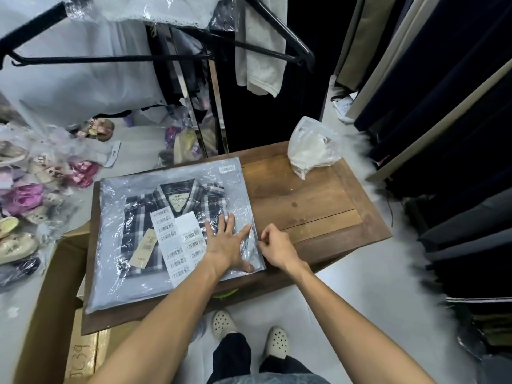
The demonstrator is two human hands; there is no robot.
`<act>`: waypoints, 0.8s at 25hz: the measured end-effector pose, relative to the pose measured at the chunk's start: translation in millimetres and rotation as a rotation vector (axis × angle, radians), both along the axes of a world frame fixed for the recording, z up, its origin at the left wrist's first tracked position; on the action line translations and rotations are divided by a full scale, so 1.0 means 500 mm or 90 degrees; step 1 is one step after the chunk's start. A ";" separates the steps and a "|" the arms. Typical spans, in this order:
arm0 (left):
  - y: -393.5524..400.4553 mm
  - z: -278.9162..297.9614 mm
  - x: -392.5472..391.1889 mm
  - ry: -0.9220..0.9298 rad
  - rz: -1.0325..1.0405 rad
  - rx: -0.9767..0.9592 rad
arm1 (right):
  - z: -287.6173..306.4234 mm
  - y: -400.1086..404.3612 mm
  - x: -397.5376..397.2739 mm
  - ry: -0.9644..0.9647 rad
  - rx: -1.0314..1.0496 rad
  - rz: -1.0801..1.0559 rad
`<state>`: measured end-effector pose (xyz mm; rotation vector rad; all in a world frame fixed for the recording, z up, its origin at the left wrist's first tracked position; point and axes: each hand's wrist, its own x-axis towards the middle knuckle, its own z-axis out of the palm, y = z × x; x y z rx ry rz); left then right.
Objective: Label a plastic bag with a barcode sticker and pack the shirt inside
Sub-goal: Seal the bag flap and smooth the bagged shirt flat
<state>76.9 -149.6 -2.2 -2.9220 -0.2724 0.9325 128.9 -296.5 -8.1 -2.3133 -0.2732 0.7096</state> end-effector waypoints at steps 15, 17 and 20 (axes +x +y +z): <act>-0.012 0.007 0.000 -0.008 0.077 -0.075 | 0.023 -0.053 -0.019 0.035 -0.066 0.137; -0.006 0.006 0.000 -0.016 0.079 -0.090 | 0.022 -0.056 -0.016 0.042 -0.083 0.161; -0.001 0.012 -0.003 -0.031 0.066 -0.104 | 0.027 -0.052 -0.005 0.058 -0.106 0.195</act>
